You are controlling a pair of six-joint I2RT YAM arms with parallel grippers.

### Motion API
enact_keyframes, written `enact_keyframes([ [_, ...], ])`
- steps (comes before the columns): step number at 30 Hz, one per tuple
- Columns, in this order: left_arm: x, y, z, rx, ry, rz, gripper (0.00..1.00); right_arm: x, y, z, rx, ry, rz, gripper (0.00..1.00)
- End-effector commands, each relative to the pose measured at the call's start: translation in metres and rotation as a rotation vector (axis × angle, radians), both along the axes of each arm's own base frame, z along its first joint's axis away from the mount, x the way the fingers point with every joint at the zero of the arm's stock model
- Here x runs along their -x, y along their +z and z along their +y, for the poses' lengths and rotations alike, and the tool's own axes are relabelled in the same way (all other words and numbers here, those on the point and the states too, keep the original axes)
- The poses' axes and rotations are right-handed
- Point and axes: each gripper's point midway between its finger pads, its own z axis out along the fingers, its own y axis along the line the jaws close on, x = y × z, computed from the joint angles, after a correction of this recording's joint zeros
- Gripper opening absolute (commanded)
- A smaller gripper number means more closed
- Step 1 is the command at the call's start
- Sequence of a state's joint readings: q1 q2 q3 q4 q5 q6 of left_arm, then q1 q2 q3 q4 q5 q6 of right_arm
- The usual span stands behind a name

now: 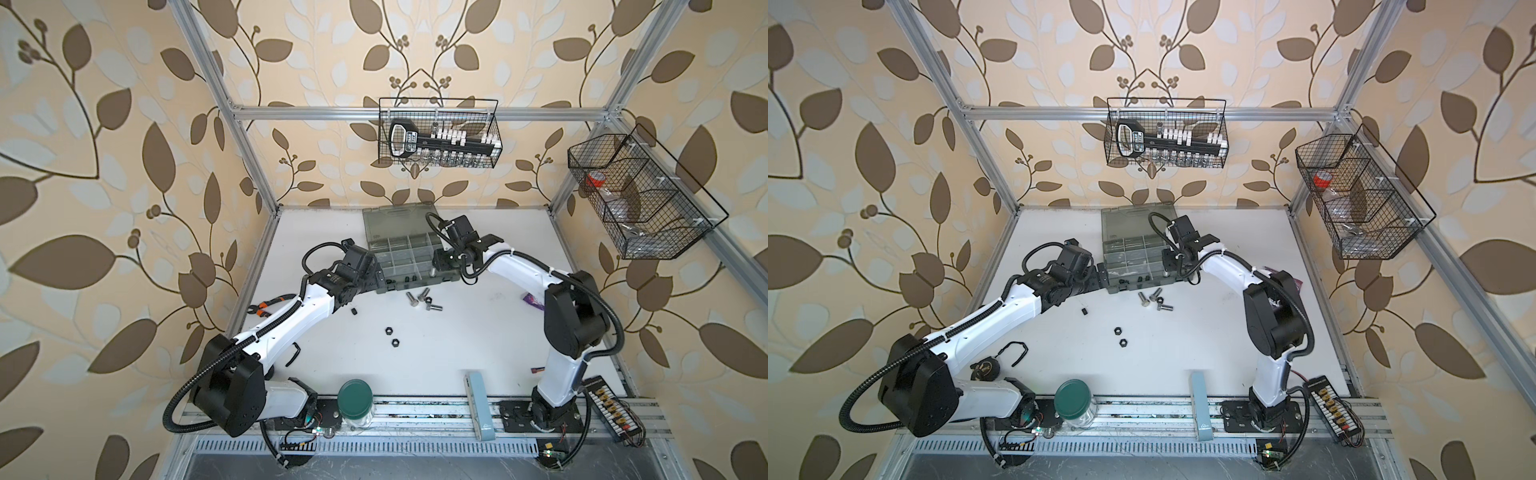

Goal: Sort the screws and nuts into containers
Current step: Place the screw into the container, then pick up the screw from the center of the table.

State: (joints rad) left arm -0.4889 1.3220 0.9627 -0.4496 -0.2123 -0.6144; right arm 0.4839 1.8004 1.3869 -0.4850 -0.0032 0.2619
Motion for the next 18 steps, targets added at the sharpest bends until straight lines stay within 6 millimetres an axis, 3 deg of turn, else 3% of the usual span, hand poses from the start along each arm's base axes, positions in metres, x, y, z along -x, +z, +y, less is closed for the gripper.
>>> enact_keyframes([
  [1,0.004,0.008,0.008,0.026,0.036,-0.017,0.99,0.028,-0.004,0.001,0.059,0.038,-0.013,0.46],
  [8,0.009,0.011,0.015,0.015,0.052,-0.025,0.99,0.085,-0.034,0.014,0.039,0.133,0.057,0.49],
  [18,0.006,0.002,0.009,0.032,0.04,0.001,0.99,0.098,-0.063,0.022,0.018,0.176,0.136,0.54],
])
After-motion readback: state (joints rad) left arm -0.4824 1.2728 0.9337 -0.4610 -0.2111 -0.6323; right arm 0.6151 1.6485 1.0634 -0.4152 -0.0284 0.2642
